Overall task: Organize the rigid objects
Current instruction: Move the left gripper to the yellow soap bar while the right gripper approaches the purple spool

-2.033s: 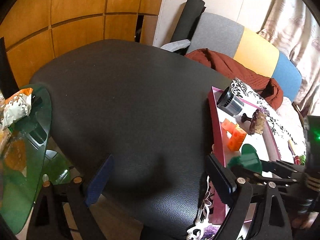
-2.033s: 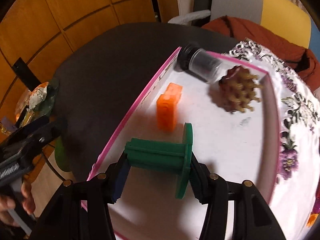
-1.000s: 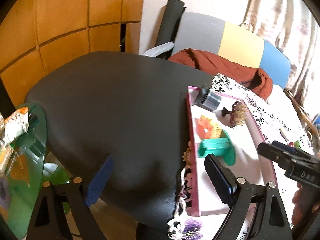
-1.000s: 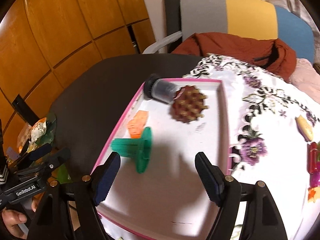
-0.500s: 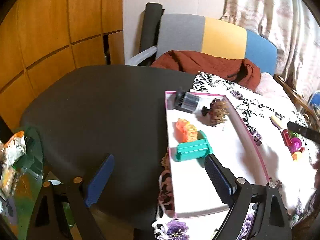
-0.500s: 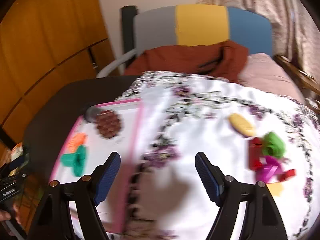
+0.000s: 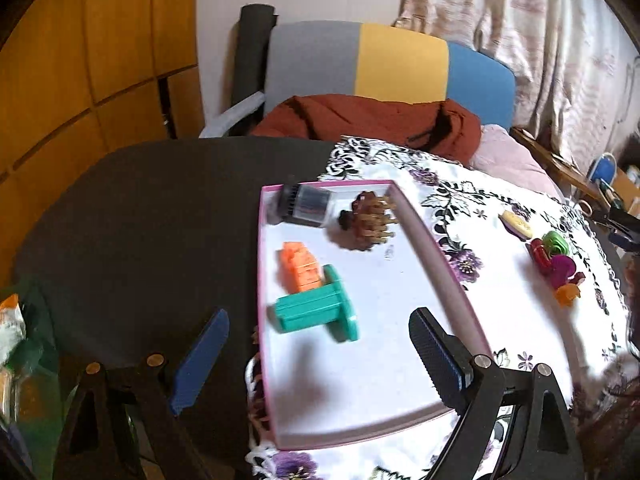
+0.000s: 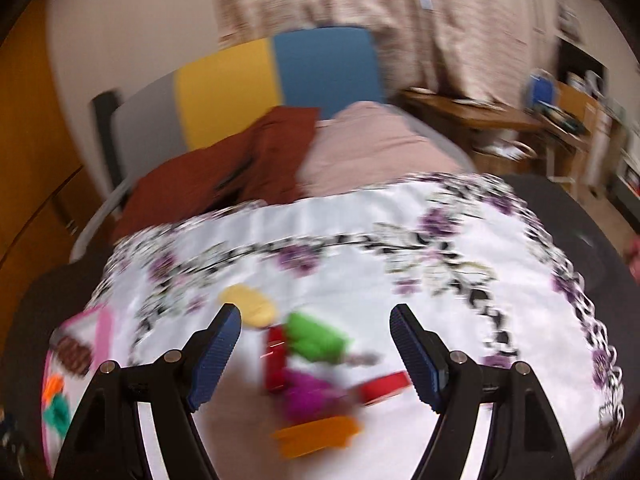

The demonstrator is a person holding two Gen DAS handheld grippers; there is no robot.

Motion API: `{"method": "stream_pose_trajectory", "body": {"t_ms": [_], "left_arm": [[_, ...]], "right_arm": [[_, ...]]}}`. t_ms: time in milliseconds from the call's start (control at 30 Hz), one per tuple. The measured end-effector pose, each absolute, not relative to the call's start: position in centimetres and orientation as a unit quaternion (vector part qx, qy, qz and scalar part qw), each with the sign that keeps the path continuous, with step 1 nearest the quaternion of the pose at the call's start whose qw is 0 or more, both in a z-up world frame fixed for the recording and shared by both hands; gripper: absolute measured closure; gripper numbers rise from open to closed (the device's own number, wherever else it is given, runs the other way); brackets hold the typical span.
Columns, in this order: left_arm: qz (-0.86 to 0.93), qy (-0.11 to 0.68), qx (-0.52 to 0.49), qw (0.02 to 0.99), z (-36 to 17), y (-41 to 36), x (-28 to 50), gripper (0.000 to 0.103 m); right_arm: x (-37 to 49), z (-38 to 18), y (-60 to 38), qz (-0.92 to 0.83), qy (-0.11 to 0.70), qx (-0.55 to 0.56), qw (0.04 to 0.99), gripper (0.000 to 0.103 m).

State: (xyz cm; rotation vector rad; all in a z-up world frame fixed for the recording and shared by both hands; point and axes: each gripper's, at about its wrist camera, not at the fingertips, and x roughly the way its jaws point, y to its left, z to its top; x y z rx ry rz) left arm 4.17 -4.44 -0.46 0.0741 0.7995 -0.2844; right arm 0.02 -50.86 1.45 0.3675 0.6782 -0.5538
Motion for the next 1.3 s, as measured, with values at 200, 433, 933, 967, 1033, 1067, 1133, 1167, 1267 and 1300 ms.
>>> {"method": "stream_pose_trajectory", "body": {"t_ms": [200, 433, 933, 967, 1033, 1067, 1133, 1167, 1267, 1300], "left_arm": [[-0.182, 0.384, 0.050, 0.904, 0.2, -8.5, 4.6, 0.011], [-0.254, 0.411, 0.063, 0.873, 0.2, -16.3, 6.3, 0.011], [-0.313, 0.478, 0.052, 0.819, -2.3, -32.0, 12.4, 0.016], [-0.313, 0.484, 0.046, 0.816, -2.6, -32.5, 12.9, 0.019], [-0.305, 0.504, 0.027, 0.808, -3.5, -33.7, 14.0, 0.021], [-0.301, 0.516, 0.016, 0.802, -4.0, -34.2, 14.6, 0.025], [-0.291, 0.541, -0.012, 0.789, -4.8, -35.1, 15.7, 0.029], [-0.287, 0.550, -0.023, 0.784, -5.2, -35.5, 16.2, 0.030], [-0.271, 0.578, -0.058, 0.768, -6.2, -36.8, 17.6, 0.030], [-0.271, 0.583, -0.063, 0.763, -6.4, -37.3, 17.9, 0.030]], "right_arm": [[-1.7, -0.4, -55.1, -0.296, 0.318, 0.283, 0.855, 0.025], [-2.1, -0.6, -55.2, -0.282, 0.317, 0.304, 0.853, 0.025], [-2.3, -0.3, -55.4, -0.250, 0.305, 0.334, 0.856, 0.025], [-2.4, -0.4, -55.5, -0.249, 0.304, 0.338, 0.855, 0.025], [-2.5, -0.5, -55.8, -0.245, 0.302, 0.352, 0.851, 0.025], [-2.6, -0.6, -55.9, -0.244, 0.303, 0.357, 0.849, 0.025], [-2.7, -0.7, -56.1, -0.239, 0.302, 0.364, 0.848, 0.025], [-2.6, -0.7, -56.1, -0.237, 0.302, 0.366, 0.848, 0.025], [-2.6, -0.8, -56.1, -0.231, 0.303, 0.370, 0.847, 0.025], [-2.5, -0.8, -56.1, -0.227, 0.304, 0.372, 0.847, 0.025]]}}
